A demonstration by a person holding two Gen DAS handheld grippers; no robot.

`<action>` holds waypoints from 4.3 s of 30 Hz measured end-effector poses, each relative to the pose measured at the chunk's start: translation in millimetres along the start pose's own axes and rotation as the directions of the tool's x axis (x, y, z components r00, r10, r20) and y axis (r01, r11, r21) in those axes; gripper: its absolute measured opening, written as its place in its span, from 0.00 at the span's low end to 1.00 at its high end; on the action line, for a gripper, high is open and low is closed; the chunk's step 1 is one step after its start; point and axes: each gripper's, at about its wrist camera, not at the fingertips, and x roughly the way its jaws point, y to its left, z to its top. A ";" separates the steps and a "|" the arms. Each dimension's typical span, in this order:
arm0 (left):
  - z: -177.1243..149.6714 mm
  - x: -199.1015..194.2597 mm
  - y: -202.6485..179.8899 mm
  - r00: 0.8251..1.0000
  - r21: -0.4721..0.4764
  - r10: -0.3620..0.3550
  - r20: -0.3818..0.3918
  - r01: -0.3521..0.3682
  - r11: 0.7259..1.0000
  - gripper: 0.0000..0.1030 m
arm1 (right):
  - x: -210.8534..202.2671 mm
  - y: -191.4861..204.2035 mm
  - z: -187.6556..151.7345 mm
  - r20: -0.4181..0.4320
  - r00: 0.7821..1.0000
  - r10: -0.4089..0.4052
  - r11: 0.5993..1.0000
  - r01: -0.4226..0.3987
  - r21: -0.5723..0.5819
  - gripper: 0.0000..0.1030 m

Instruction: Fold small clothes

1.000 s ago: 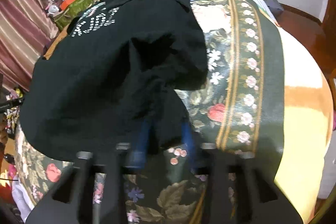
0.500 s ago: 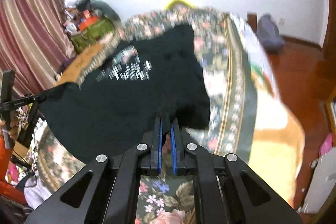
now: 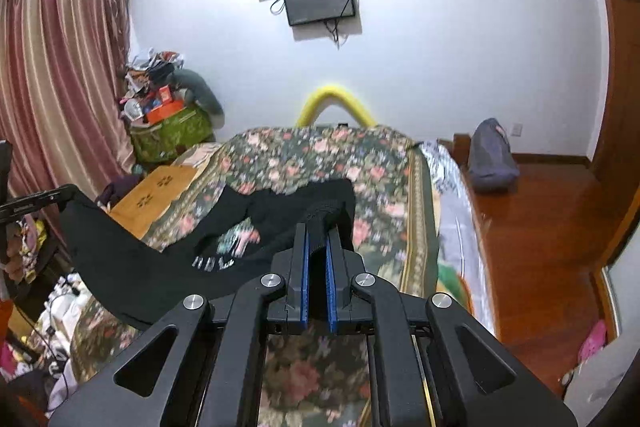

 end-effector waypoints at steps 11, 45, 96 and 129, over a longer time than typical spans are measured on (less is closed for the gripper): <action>53.2 75.3 33.7 0.997 -0.059 0.072 -0.008 -0.072 0.996 0.07 | 62.2 -9.2 45.3 0.008 0.999 -0.048 0.999 0.048 -0.003 0.06; -26.1 263.1 78.8 0.923 0.058 0.155 -0.353 -0.144 0.988 0.68 | 193.9 -53.1 -23.0 -0.343 0.937 -0.064 0.998 0.062 -0.015 0.64; -152.2 110.5 59.8 0.897 0.098 0.146 -0.418 -0.115 0.988 0.07 | 90.4 -35.4 -148.4 -0.434 0.894 0.109 0.988 -0.052 0.143 0.22; -108.8 230.5 35.5 0.961 0.416 0.220 -0.166 -0.134 0.899 0.41 | 178.6 -69.0 -105.5 -0.350 0.935 0.060 0.981 0.010 0.194 0.12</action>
